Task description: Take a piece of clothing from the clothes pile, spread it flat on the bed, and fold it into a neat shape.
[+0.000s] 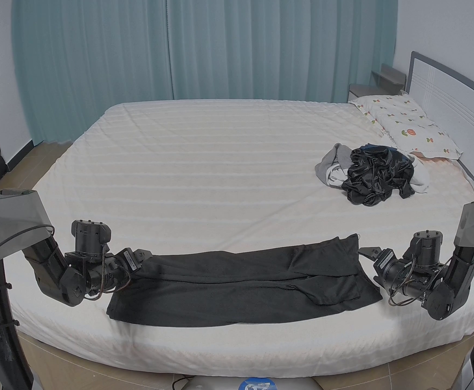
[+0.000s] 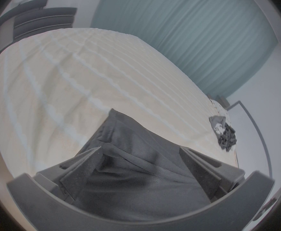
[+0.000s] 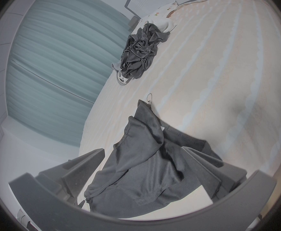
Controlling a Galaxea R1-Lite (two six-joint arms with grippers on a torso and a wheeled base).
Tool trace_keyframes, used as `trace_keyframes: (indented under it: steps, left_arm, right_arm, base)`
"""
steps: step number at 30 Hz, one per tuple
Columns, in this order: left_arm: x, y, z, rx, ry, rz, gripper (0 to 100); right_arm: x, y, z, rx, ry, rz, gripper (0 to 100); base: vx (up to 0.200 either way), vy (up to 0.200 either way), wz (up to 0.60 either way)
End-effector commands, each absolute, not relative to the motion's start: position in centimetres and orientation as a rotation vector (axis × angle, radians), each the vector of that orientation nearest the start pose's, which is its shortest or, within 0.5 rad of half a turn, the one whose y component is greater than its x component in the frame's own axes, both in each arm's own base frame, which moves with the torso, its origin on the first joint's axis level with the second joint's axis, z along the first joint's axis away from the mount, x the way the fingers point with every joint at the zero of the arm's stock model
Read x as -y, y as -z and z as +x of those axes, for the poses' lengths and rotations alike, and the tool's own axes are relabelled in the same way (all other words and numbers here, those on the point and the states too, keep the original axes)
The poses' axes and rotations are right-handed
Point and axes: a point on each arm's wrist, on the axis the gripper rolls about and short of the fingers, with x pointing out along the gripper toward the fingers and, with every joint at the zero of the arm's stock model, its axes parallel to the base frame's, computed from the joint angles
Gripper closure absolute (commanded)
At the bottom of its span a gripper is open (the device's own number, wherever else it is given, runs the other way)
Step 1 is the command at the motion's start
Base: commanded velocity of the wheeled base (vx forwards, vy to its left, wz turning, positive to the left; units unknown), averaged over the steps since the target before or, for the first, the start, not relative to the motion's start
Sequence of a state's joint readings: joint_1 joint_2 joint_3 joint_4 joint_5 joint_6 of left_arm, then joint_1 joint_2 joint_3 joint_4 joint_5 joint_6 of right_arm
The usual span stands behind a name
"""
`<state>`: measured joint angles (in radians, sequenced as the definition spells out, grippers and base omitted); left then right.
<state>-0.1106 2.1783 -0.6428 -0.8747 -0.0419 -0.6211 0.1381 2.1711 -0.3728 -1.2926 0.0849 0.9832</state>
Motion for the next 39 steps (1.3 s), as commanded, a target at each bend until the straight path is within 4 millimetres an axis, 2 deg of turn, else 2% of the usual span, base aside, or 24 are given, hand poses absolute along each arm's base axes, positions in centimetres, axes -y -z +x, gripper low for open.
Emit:
trace_keyframes:
  steps: [1, 7, 21, 32, 33, 39]
  left_arm:
    - [2.2, -0.6, 33.2, -0.691, -0.082, -0.516, 0]
    - [1.8, -0.4, 33.1, -0.69, -0.076, -0.468, 0]
    - [2.2, 3.4, 33.2, -0.689, -0.025, -0.369, 0]
    - [2.3, 3.7, 33.1, -0.701, 0.011, -0.378, 0]
    - [2.3, 3.6, 33.1, -0.7, 0.013, -0.38, 100]
    - [2.3, 3.3, 33.1, -0.681, 0.013, -0.381, 100]
  right_arm:
    - [-4.2, -0.8, 29.0, -0.582, 0.046, 0.945, 0]
    - [-4.3, -0.5, 29.0, -0.593, 0.051, 0.943, 0]
    - [-4.6, -0.4, 28.5, -0.594, 0.036, 0.937, 0]
    - [-4.7, -0.1, 28.4, -0.601, 0.033, 0.935, 0]
    - [-4.7, -0.1, 28.4, -0.602, 0.032, 0.935, 0]
    - [-4.7, -0.1, 28.4, -0.603, 0.033, 0.935, 0]
  base:
    - [0.0, 0.0, 0.0]
    - [0.0, 0.0, 0.0]
    - [0.0, 0.0, 0.0]
    - [0.0, 0.0, 0.0]
    - [0.0, 0.0, 0.0]
    - [0.0, 0.0, 0.0]
